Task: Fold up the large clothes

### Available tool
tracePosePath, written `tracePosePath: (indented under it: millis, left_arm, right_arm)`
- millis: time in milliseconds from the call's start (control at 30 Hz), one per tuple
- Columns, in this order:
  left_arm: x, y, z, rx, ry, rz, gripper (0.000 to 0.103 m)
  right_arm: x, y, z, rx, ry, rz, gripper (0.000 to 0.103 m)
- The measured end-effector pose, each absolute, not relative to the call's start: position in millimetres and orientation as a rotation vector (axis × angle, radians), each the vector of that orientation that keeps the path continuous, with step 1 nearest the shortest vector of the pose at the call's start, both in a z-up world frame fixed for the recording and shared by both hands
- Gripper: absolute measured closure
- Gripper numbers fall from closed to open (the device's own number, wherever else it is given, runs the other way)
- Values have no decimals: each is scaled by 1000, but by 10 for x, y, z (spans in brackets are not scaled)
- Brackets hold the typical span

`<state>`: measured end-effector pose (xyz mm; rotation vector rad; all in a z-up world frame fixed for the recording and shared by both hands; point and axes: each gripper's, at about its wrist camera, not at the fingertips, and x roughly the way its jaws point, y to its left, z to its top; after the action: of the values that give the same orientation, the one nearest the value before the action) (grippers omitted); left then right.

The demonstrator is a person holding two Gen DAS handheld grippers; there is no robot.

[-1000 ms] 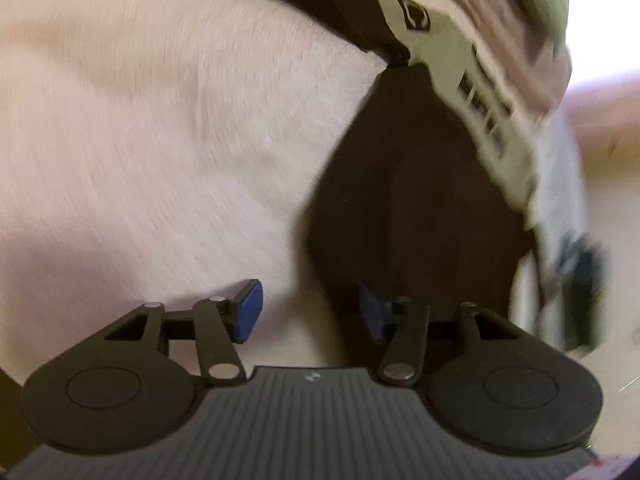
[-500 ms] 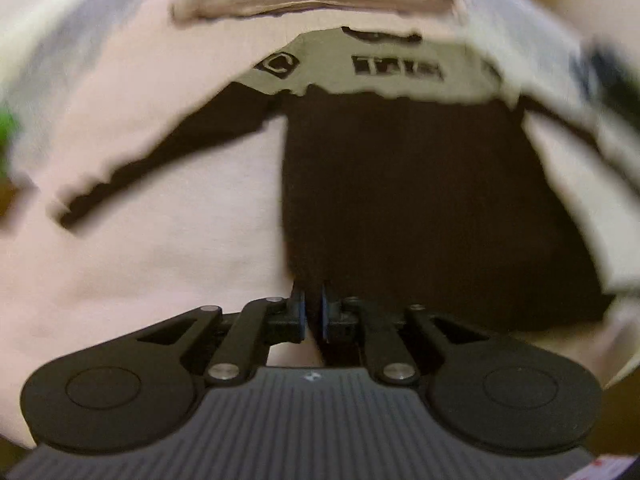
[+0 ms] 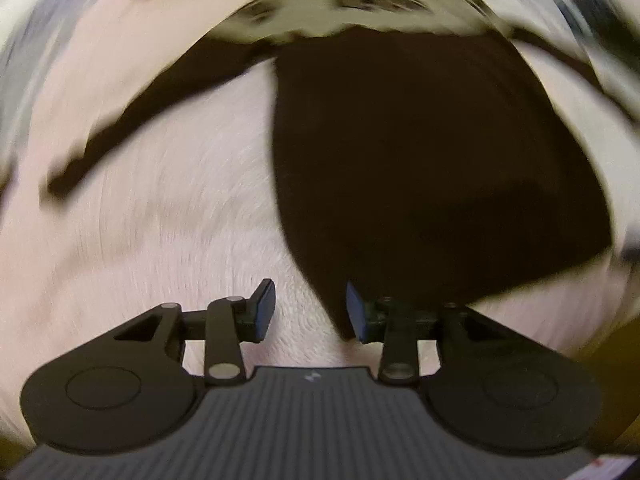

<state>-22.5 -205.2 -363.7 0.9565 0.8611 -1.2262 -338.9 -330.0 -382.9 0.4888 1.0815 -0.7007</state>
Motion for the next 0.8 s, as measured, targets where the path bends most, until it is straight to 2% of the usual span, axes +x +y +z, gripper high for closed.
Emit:
tracePosePath:
  millis: [167,367,667,767,800]
  left_arm:
    - [-776,-1946,-3796,1281,483,-1391,69]
    - [-1121,-1755,-4063,1426,241,-1468,68]
    - [-1098,-1723,-4237,1483,109,-1431,68]
    - [-1048,-1799,-4282,1484,70,-1422,96]
    - [-1009,-1835,-4271,1466,58,-1420,97]
  right_arm:
    - [-3150,-2966,-3794,128,1093,-640,55]
    - [-2916,-2727,-4039,-129,1125,-551,55]
    - [-2862,-2673,-4386,-313,1208,-575,55]
    - [-2890,-2656,-4426,-377,1194,-564,55]
    - [-2898,-2671,-4421,-393,1183,-571,55]
